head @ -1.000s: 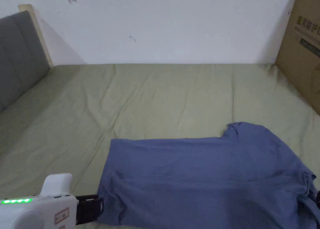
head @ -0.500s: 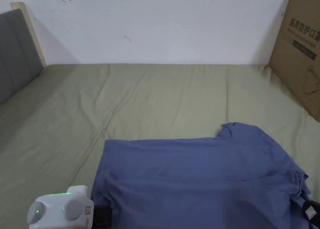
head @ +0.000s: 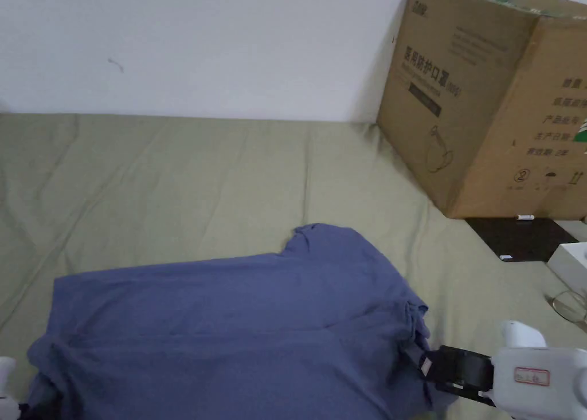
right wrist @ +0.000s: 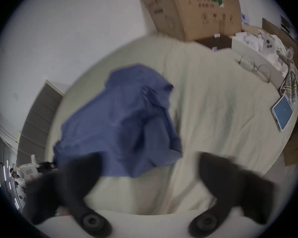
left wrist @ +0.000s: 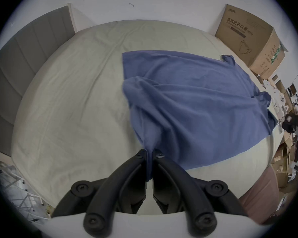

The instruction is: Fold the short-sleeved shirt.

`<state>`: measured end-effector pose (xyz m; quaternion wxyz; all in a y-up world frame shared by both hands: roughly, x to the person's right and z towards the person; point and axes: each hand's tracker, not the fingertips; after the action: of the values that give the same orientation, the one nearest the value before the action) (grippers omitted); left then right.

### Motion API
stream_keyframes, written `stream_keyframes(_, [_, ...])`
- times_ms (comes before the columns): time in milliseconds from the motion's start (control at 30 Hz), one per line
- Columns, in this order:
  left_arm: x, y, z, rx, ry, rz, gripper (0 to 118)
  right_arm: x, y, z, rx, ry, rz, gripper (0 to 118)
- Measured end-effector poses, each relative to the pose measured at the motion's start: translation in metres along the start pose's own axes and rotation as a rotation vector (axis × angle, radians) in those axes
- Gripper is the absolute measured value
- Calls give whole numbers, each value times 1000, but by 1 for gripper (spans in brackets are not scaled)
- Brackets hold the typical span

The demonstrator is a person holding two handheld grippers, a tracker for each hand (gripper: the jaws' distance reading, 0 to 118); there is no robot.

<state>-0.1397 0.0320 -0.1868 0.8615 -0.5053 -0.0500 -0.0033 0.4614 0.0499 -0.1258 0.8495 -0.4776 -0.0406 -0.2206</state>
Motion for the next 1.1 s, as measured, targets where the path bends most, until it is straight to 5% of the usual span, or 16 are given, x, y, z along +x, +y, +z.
stream_keyframes(167, [-14, -3, 4, -10, -8, 71, 5, 16, 10, -56, -124, -64, -37, 116])
stream_keyframes(233, [-13, -3, 3, -15, 0, 77, 5, 14, 14, -71, -128, -83, 13, 112])
stream_keyframes(367, [-6, -2, 2, -23, 12, 50, 5, -5, 11, -70, -108, -231, 176, 57])
stream_keyframes(467, [-7, -1, 7, -15, 11, 46, 5, -3, 11, -52, -96, -153, 159, 20])
stream_keyframes(867, [-26, -8, 61, 13, -62, 46, 5, -1, -4, 39, -44, -67, 162, 11])
stream_keyframes(1100, [-42, -55, 54, -93, -172, 121, 5, 27, -49, 28, -125, -17, 70, 11])
